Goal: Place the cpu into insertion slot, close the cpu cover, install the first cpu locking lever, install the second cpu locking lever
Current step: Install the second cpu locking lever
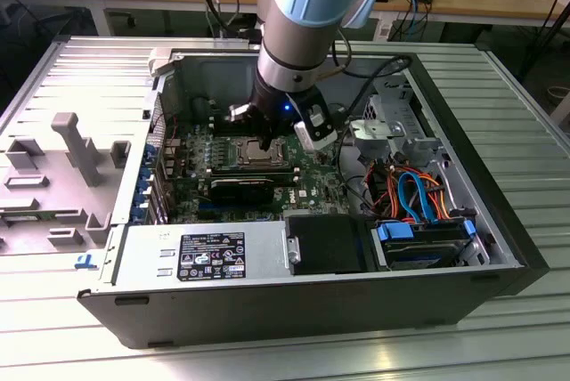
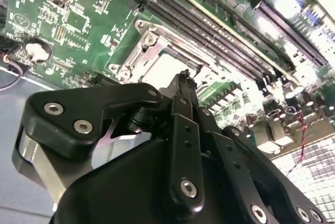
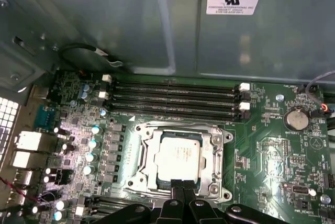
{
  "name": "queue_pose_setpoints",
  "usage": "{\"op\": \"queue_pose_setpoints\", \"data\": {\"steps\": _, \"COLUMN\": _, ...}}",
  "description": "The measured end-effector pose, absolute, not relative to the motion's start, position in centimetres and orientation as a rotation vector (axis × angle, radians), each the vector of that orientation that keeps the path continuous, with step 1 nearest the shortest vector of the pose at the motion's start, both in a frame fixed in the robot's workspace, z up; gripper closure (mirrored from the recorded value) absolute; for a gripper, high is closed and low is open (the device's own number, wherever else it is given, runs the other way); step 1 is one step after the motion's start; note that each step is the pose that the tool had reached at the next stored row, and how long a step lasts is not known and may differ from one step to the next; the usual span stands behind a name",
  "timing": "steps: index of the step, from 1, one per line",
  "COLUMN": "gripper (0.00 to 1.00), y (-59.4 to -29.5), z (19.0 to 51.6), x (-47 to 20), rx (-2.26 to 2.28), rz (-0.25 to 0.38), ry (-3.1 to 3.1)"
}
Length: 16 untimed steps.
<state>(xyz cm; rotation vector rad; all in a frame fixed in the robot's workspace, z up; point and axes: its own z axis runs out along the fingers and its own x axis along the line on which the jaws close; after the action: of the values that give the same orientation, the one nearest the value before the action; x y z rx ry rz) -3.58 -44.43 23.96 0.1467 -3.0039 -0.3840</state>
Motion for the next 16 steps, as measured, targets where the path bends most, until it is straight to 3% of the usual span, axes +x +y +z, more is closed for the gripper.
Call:
{"op": "queue_pose_setpoints", "data": {"steps": 4, "gripper": 0.89, "y": -43.3, "z": 24.0, "x": -3.5, "rx": 0.143, "rz": -0.315, "ry": -3.010}}
{"op": "queue_pose_setpoints", "data": {"steps": 7, "gripper": 0.89, "y": -41.9, "z": 24.1, "x": -3.5, "rx": 0.137, "rz": -0.223, "ry": -3.015}}
{"op": "queue_pose_setpoints", "data": {"steps": 16, "gripper": 0.89, "y": -41.6, "z": 25.3, "x": -3.5, "rx": 0.134, "rz": -0.158, "ry": -3.018}}
